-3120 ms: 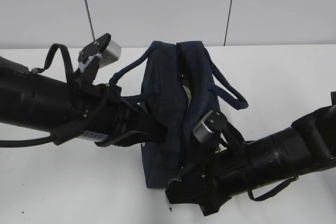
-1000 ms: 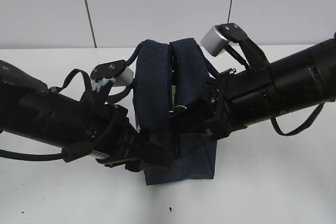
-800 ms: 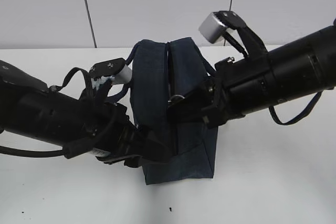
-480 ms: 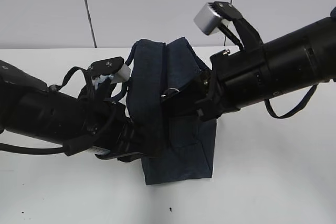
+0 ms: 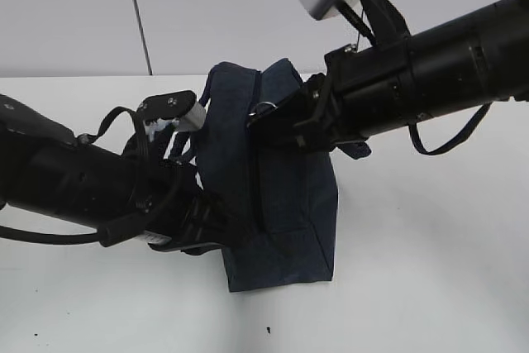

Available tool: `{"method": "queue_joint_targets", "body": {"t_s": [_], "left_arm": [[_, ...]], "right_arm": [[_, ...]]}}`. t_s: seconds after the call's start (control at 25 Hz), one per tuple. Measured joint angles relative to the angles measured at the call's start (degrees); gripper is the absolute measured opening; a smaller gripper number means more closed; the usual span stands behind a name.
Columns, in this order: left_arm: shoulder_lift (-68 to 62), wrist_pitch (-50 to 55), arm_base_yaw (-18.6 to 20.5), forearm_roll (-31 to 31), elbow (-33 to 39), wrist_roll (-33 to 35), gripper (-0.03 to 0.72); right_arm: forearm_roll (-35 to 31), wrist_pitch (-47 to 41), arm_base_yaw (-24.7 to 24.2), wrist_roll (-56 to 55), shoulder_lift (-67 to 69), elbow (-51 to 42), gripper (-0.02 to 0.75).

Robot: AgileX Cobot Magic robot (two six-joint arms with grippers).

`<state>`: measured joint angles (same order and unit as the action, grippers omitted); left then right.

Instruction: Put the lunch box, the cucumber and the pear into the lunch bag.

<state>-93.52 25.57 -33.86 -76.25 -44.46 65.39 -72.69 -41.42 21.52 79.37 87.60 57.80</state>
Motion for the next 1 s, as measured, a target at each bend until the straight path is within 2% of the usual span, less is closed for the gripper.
{"method": "queue_joint_targets", "body": {"t_s": [0.28,0.76,1.0], "left_arm": [[-0.05,-0.04,0.0,3.9,-0.24,0.0,0.006],[-0.05,0.84,0.0,5.52,-0.49,-0.02,0.004],[-0.05,2.43,0.05,8.19,-0.49,-0.02,0.004]], "right_arm": [[-0.55,2.41,-2.5,-0.02,0.11,2.4,0.006],[-1.14,2.41,-4.15,-0.02,6.34,8.02,0.006],[-1.25,2.31,-5.8,-0.02,9.64,11.47,0.006]]}}
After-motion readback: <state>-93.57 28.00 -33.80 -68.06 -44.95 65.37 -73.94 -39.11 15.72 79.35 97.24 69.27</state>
